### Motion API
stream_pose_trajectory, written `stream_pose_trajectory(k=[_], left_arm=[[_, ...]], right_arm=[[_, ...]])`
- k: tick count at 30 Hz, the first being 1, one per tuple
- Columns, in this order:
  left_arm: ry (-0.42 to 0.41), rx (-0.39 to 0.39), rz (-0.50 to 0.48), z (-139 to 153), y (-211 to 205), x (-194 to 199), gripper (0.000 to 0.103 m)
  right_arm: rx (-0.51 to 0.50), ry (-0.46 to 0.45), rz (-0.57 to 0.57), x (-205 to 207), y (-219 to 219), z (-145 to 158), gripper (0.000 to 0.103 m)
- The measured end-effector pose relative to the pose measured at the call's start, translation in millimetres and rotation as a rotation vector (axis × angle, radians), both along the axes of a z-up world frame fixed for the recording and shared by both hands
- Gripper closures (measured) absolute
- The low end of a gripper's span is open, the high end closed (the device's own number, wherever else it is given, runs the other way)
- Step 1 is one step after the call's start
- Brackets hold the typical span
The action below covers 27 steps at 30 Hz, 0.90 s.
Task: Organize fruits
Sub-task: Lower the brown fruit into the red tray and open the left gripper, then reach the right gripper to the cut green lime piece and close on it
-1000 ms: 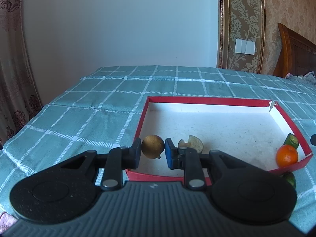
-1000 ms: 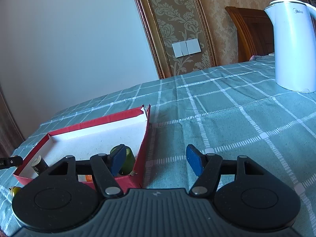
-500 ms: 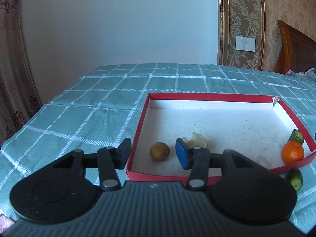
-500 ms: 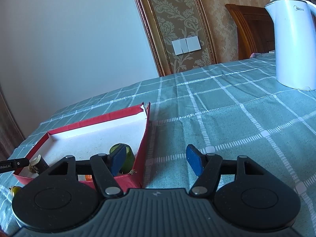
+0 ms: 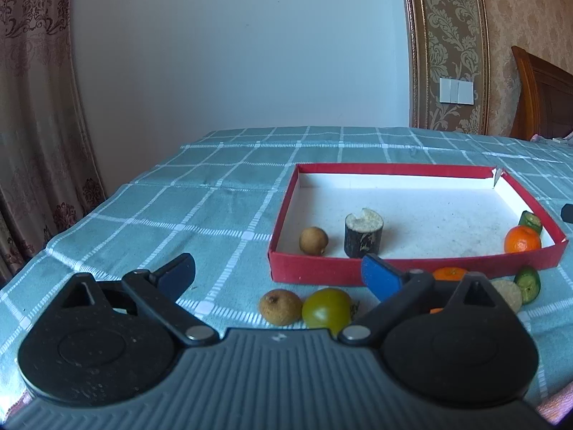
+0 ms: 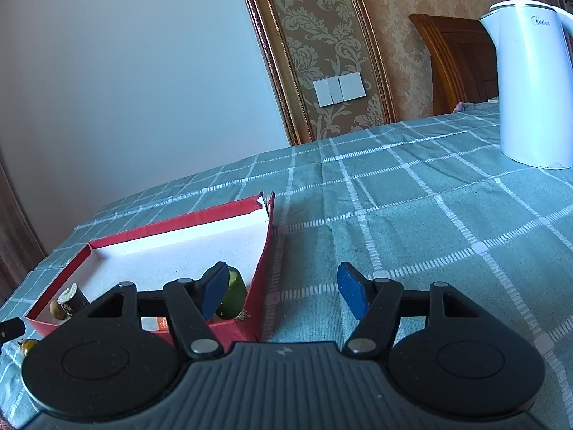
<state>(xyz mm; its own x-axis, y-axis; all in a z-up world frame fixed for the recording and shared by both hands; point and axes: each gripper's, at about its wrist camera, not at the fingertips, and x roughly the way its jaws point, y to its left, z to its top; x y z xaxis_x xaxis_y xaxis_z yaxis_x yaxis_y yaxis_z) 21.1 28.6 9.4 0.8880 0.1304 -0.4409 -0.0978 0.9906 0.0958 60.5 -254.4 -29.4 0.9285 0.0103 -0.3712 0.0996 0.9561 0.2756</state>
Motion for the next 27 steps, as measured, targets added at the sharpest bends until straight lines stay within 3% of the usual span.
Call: stream_pose_trajectory(k=[4,15,21,27], left_arm=[[0.018,0.002,0.025,-13,6,2,0.002],[0.012,-0.117,0.013,-16,25,1,0.000],[-0.050,-0.102,0.007,-15,22,-8,0.000],[-0.075,-0.077,0.006,-13,18,-12,0.000]], right_arm=[[0.000,-0.005,0.000,-1,0,1,0.037],[-0.021,-0.064,0.048,-10,8,7,0.036],[-0.088,-0.045,0.185,-28,35,14,0.036],[-0.185,0.050,0.309,-34,69,7,0.037]])
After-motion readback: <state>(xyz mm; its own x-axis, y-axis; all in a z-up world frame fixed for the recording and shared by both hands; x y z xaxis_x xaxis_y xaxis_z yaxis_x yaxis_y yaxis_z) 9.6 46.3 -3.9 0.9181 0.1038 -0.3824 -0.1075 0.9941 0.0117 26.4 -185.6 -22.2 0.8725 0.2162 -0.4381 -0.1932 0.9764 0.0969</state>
